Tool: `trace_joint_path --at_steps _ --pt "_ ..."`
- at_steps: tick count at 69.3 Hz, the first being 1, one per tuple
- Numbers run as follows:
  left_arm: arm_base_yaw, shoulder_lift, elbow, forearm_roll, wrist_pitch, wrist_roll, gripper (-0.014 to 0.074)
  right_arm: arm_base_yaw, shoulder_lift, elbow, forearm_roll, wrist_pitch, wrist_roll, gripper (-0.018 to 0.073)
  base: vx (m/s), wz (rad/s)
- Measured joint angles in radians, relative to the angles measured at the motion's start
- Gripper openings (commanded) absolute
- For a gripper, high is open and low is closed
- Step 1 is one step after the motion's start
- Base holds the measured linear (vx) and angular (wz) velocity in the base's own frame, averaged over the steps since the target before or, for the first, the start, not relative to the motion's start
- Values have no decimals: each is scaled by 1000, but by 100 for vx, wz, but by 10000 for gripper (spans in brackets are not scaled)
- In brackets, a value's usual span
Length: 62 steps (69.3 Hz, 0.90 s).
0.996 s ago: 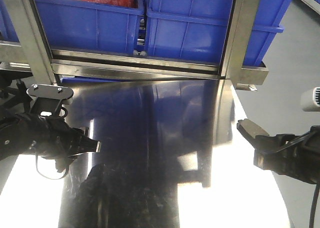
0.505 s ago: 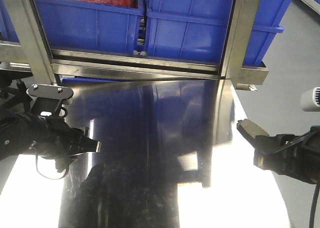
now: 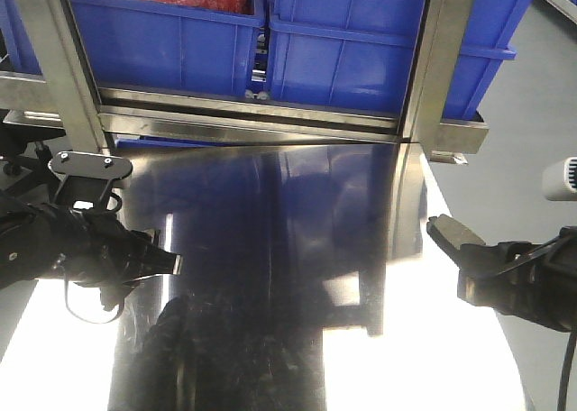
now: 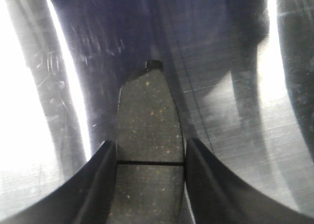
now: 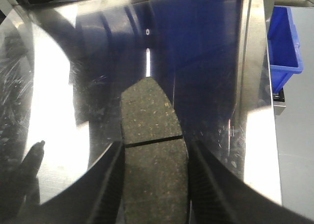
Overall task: Move and align brake pads A on conveyor
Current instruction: 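Turn the base away from the table holding both pads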
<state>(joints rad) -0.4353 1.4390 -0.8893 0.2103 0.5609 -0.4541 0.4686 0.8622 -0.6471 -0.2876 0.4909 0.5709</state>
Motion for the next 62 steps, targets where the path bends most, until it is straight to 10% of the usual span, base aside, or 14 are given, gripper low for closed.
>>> trace_joint_path --at_steps 62 --pt "0 0 0 0 -2 0 20 0 0 0 -3 0 0 67 -7 41"
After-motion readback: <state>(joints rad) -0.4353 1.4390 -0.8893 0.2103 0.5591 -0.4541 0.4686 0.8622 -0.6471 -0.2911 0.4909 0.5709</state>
